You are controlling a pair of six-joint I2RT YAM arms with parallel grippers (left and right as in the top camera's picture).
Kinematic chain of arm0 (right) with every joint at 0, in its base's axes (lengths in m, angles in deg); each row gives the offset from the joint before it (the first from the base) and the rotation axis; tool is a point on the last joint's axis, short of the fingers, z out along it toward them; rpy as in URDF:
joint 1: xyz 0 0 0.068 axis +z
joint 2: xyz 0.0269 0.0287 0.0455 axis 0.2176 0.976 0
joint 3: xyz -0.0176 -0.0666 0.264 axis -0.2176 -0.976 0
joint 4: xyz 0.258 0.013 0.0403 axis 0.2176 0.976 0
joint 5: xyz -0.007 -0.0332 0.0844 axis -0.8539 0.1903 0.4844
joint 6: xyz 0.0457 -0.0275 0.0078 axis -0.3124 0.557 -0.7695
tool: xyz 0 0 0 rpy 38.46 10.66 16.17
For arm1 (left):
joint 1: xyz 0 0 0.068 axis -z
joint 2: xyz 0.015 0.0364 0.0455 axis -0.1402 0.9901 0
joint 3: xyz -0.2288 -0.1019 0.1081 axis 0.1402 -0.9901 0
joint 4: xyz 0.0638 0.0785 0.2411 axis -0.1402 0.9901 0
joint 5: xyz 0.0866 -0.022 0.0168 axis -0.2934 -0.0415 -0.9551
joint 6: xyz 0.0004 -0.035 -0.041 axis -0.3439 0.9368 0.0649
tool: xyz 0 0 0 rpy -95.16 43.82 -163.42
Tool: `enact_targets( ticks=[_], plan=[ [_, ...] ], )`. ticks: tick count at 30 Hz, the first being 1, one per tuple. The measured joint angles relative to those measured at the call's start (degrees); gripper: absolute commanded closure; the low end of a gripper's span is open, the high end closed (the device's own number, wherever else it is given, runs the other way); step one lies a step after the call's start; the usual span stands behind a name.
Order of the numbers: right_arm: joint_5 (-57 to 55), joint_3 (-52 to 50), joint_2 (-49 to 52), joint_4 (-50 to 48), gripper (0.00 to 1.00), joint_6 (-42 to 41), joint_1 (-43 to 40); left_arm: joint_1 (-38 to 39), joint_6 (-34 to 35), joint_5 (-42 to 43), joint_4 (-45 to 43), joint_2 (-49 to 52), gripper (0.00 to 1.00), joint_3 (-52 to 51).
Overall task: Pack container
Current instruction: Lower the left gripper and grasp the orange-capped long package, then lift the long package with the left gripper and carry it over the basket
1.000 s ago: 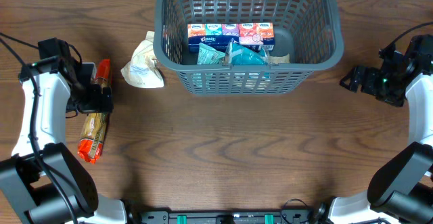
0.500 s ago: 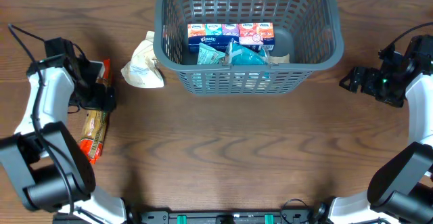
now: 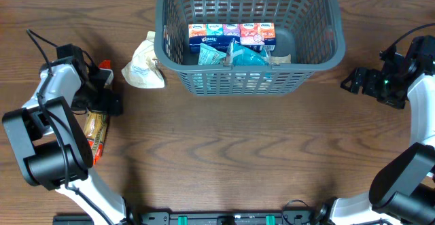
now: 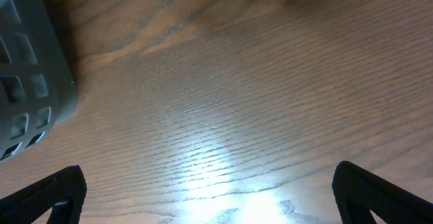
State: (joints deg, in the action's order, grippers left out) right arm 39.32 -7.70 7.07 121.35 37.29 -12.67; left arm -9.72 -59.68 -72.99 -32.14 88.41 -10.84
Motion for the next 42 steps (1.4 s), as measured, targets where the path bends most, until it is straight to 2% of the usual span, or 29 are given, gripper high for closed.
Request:
enact_targets(
  ticks=[2,4,5,6,8,9,10,27,37,42],
  plan=[
    [0.0,0.0,0.0,0.1,0.01,0.0,0.0,0.0,-0.1,0.0,0.0,0.5,0.21,0.0],
    [0.0,0.0,0.0,0.1,0.01,0.0,0.0,0.0,-0.3,0.2,0.0,0.5,0.39,0.0],
    [0.0,0.0,0.0,0.1,0.01,0.0,0.0,0.0,-0.2,0.2,0.0,0.5,0.58,0.0],
    [0.0,0.0,0.0,0.1,0.01,0.0,0.0,0.0,-0.2,0.1,0.0,0.5,0.68,0.0],
    [0.0,0.0,0.0,0.1,0.01,0.0,0.0,-0.2,-0.7,0.2,0.1,0.5,0.79,0.0],
    [0.0,0.0,0.0,0.1,0.01,0.0,0.0,-0.2,-0.7,0.2,0.2,0.3,0.9,0.1],
    [0.0,0.0,0.0,0.1,0.01,0.0,0.0,-0.2,-0.8,0.2,0.3,0.1,0.94,0.1],
    [0.0,0.0,0.0,0.4,0.01,0.0,0.0,-0.1,1.8,0.2,2.5,-3.4,0.94,-0.9],
    [0.0,0.0,0.0,0.3,0.01,0.0,0.0,0.1,2.1,0.2,3.7,-23.3,0.94,-1.6],
    [0.0,0.0,0.0,0.3,0.01,0.0,0.0,1.7,2.9,1.5,0.5,-33.5,0.94,-1.6]
  ],
)
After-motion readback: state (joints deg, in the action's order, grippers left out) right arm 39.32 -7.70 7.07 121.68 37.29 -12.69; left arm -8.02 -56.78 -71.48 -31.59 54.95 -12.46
